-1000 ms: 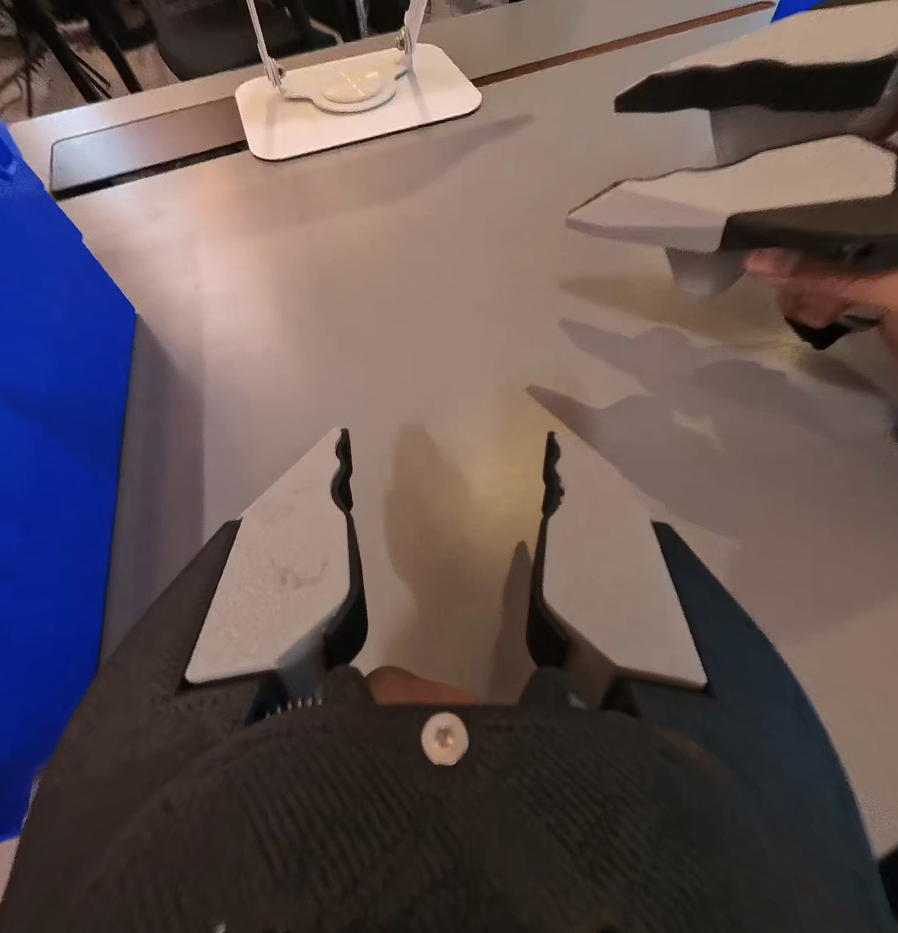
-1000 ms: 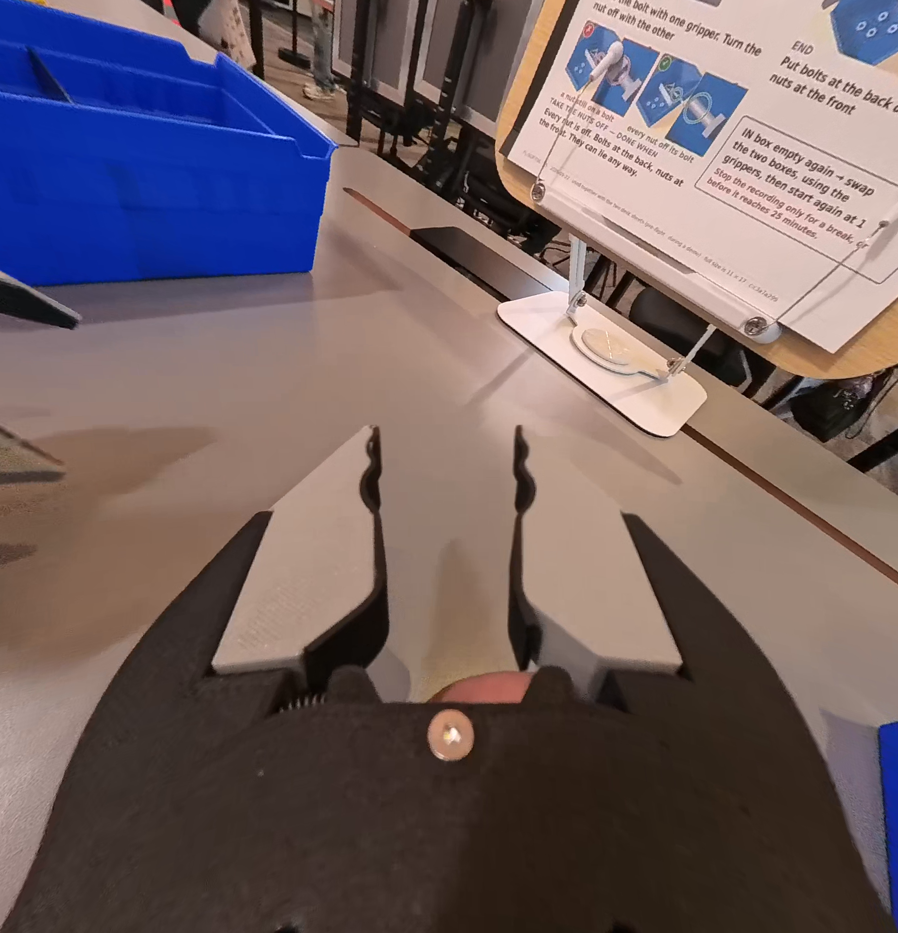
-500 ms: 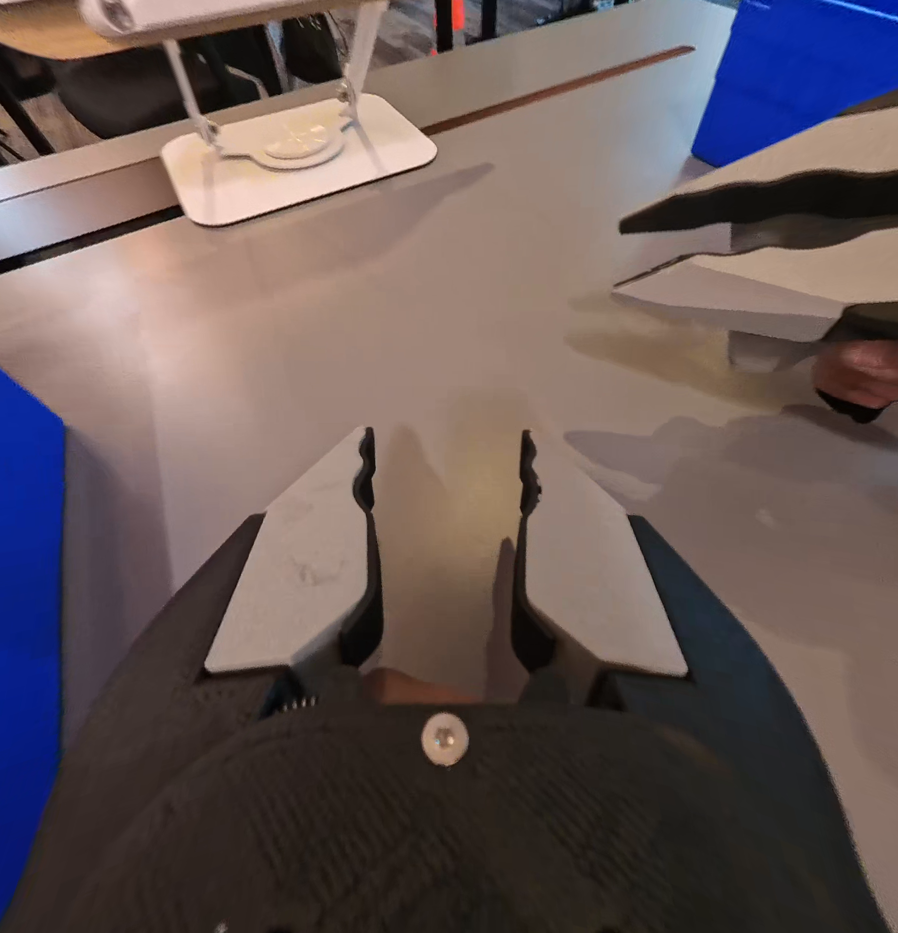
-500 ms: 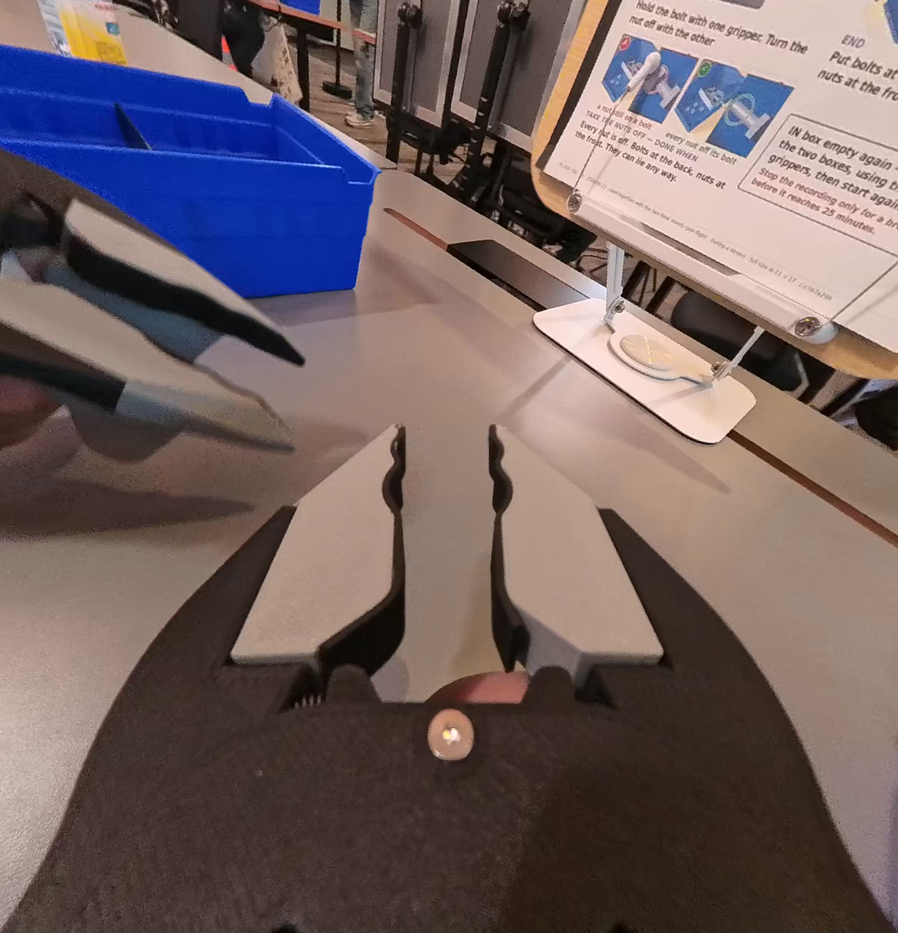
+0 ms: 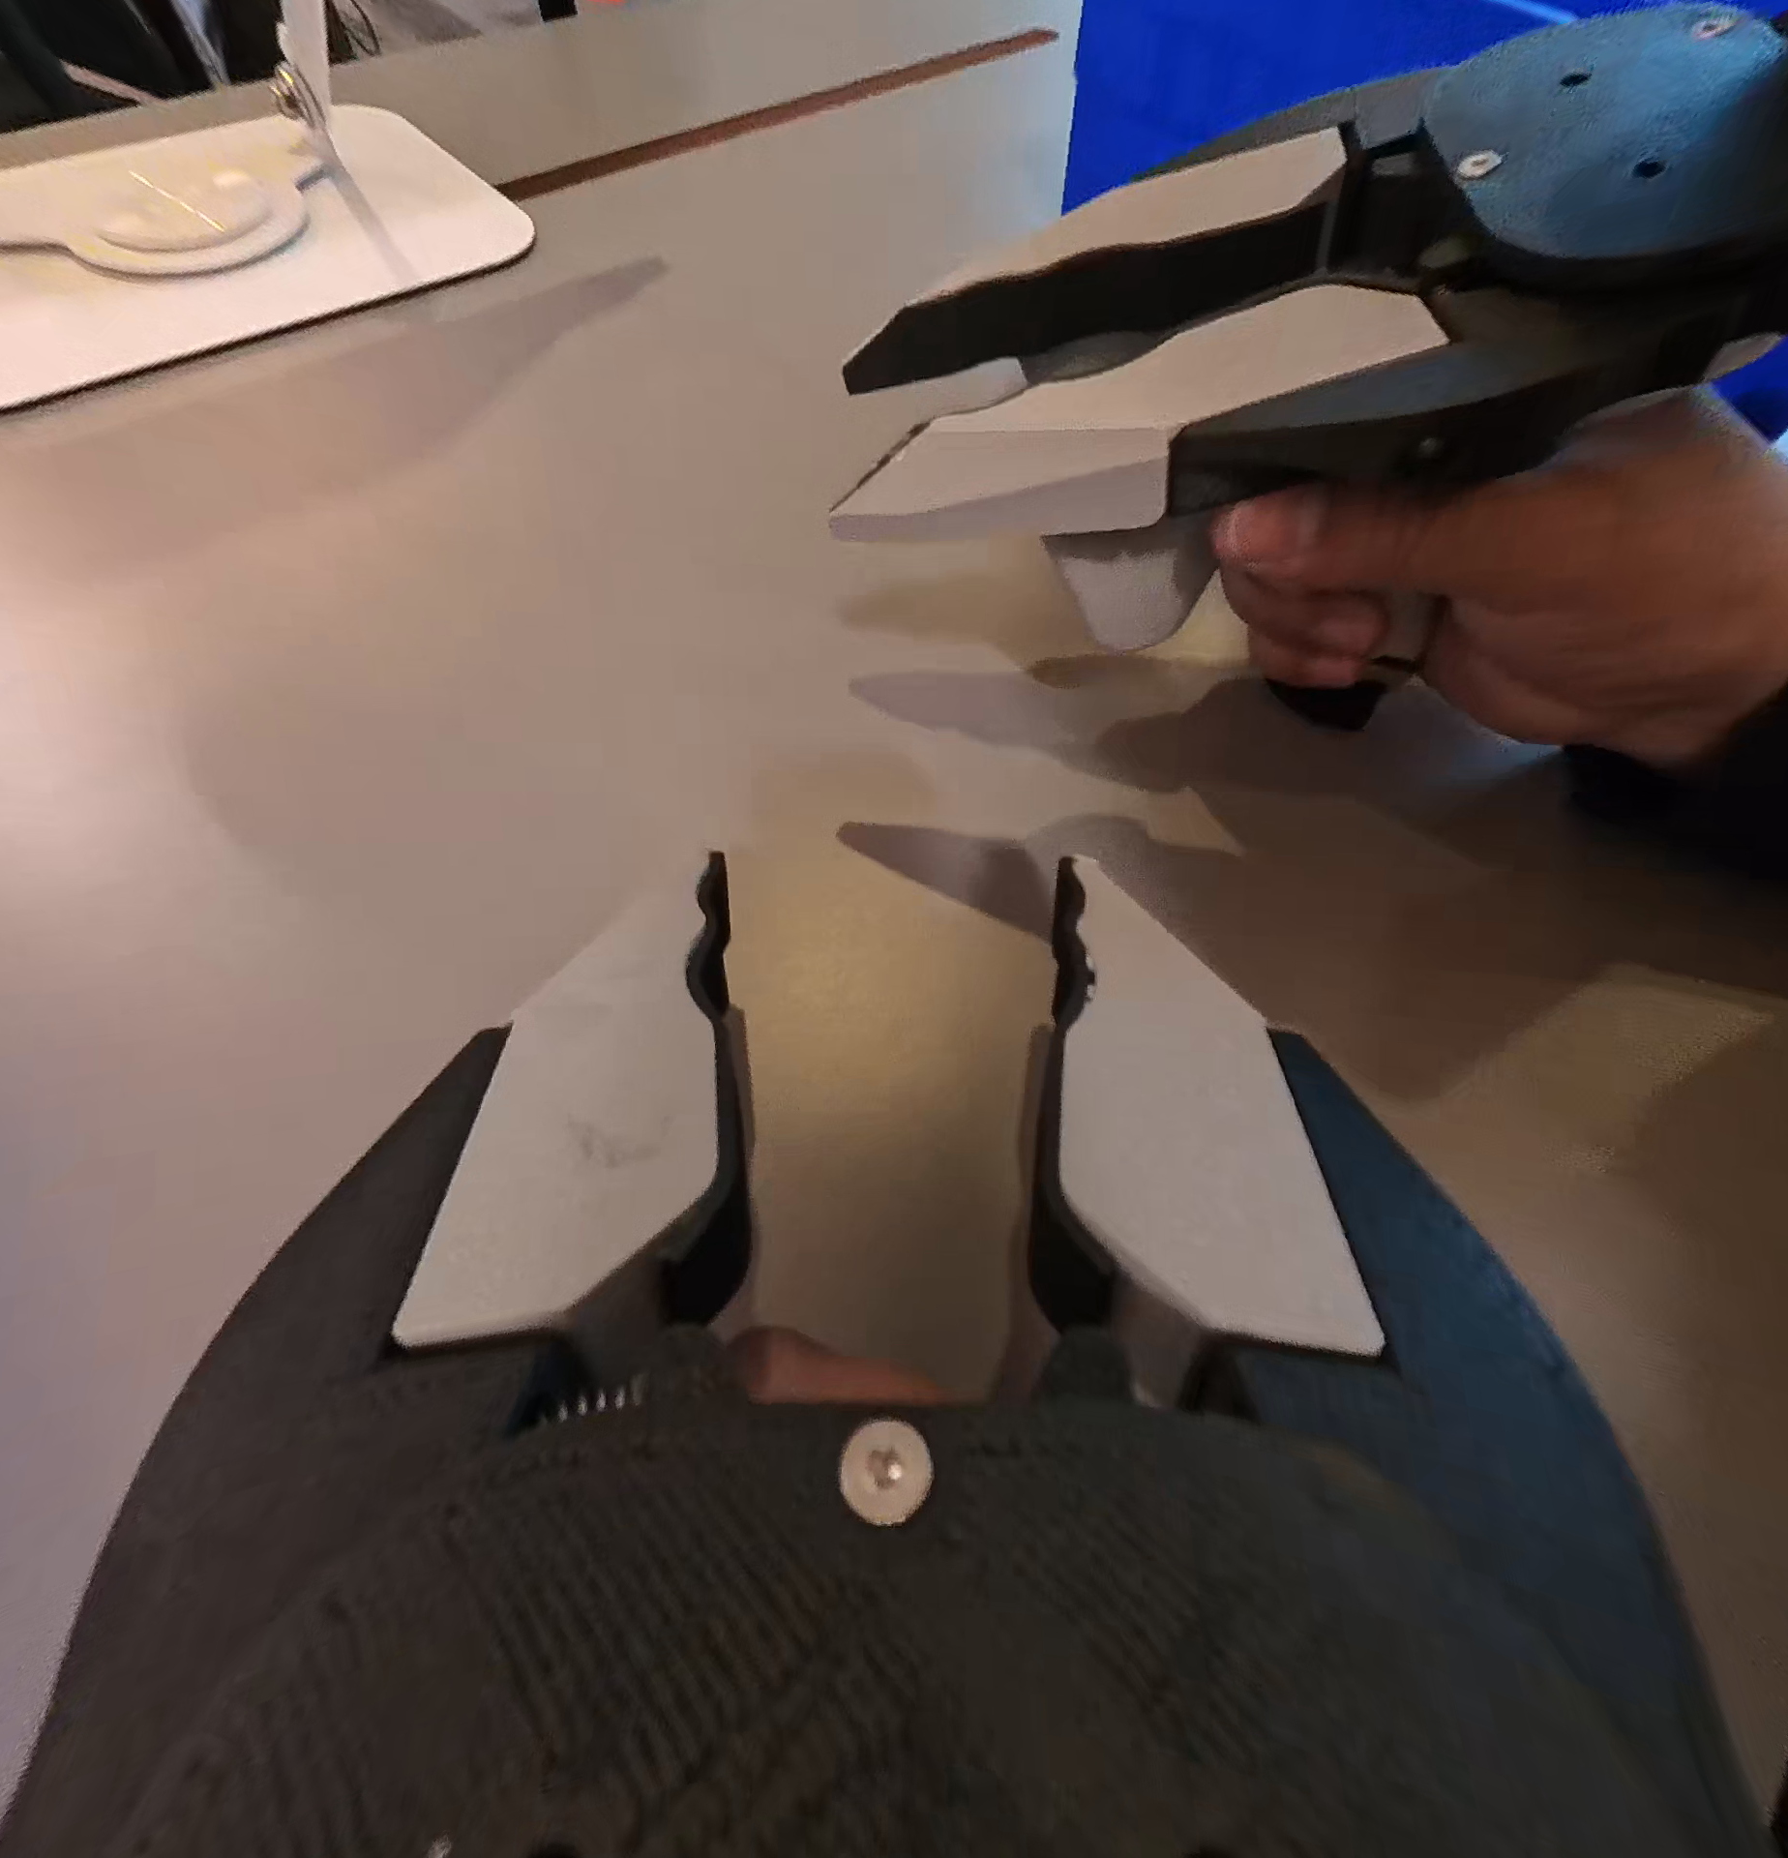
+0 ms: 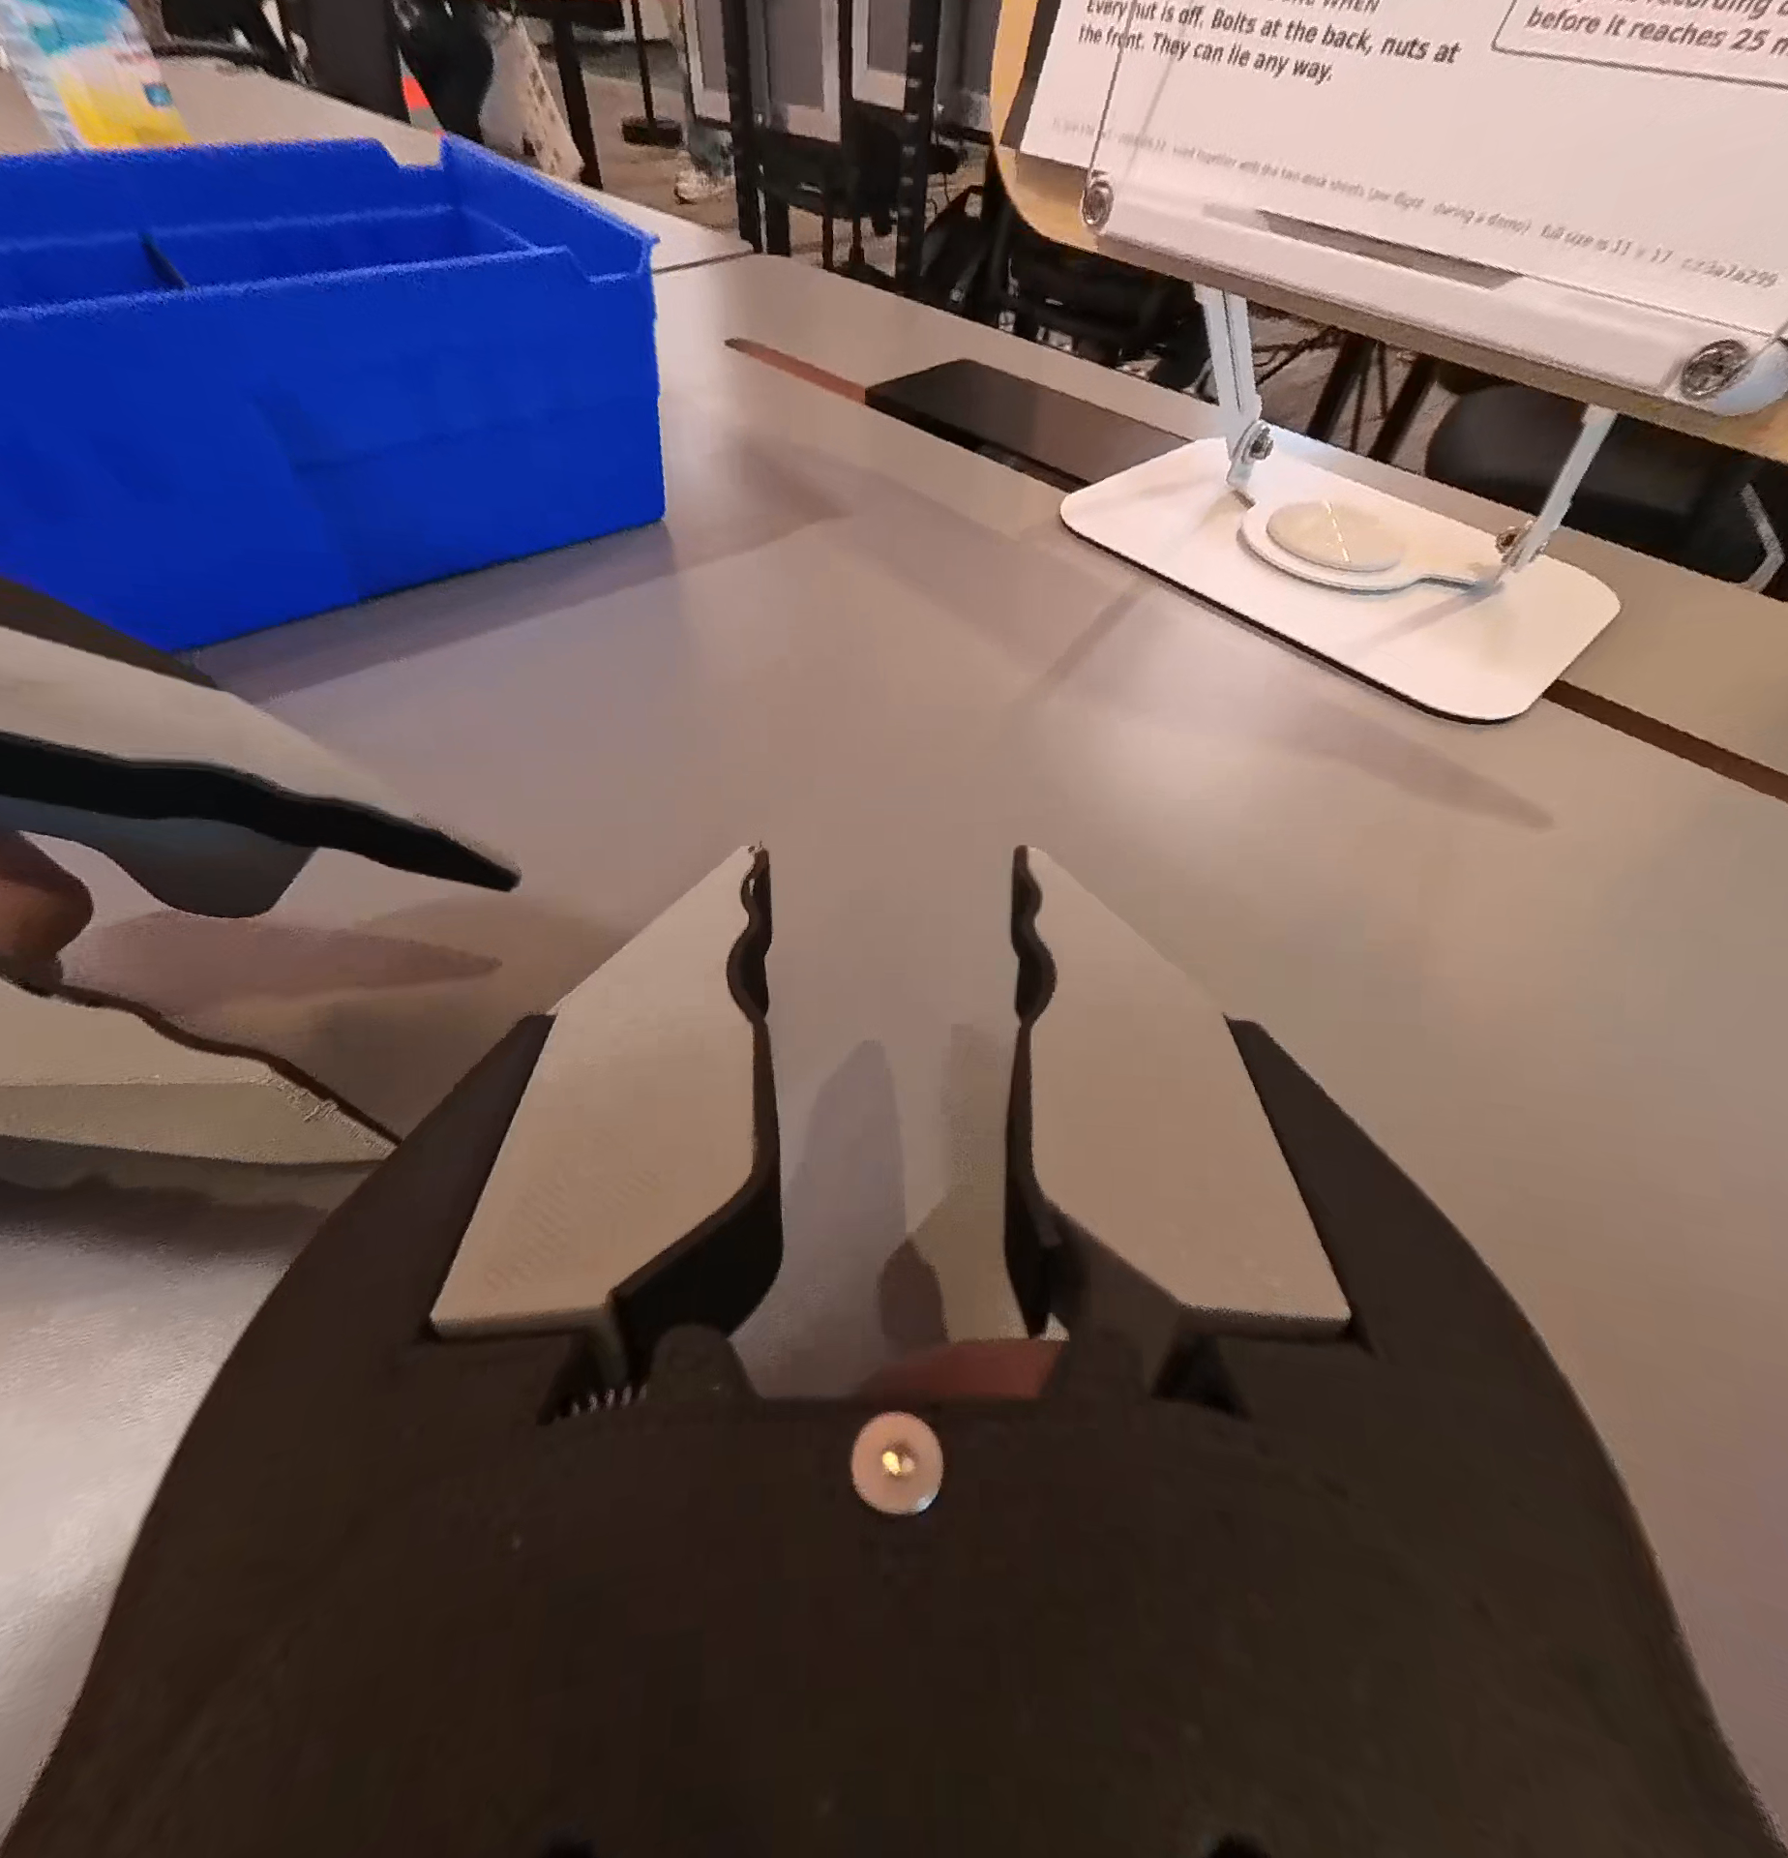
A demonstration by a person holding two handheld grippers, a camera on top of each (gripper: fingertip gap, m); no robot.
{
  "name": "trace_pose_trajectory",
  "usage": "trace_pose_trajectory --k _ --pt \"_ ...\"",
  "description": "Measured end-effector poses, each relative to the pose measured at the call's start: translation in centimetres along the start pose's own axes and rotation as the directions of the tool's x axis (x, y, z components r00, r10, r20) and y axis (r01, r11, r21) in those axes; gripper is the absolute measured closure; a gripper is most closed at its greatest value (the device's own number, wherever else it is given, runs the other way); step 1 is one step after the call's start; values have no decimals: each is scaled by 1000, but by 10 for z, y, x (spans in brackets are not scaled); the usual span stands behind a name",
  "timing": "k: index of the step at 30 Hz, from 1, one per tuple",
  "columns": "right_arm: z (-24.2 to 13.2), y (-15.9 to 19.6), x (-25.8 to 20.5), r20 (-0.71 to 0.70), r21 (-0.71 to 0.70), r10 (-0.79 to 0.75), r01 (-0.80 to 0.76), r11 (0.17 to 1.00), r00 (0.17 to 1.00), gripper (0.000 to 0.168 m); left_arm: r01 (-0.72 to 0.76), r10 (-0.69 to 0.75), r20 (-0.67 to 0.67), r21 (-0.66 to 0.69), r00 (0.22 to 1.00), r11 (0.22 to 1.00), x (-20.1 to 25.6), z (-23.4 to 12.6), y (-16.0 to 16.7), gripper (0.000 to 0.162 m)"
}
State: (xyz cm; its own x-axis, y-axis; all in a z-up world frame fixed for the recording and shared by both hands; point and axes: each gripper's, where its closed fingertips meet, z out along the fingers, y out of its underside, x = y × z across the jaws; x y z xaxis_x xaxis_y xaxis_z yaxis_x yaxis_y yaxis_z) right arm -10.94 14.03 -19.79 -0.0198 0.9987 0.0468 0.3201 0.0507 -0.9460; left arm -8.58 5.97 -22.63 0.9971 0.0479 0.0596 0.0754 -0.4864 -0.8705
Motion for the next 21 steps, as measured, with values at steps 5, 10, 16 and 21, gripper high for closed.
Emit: trace_pose_trajectory --k 5,10,16,21 --pt "0 -1 2 -28 -2 -45 45 999 999 121 -17 17 1 -2 1000 1000 2 1 0 100" --pt "-4 -8 4 -53 31 -64 65 997 997 120 -26 26 7 9 1000 1000 3 0 -1 100" --pt "-5 -7 10 -101 39 -74 78 996 992 115 27 -26 -34 35 999 999 5 -9 -7 100" --pt "-5 -4 6 -65 35 -46 48 998 997 111 63 -50 -119 112 992 992 9 -53 -33 100"
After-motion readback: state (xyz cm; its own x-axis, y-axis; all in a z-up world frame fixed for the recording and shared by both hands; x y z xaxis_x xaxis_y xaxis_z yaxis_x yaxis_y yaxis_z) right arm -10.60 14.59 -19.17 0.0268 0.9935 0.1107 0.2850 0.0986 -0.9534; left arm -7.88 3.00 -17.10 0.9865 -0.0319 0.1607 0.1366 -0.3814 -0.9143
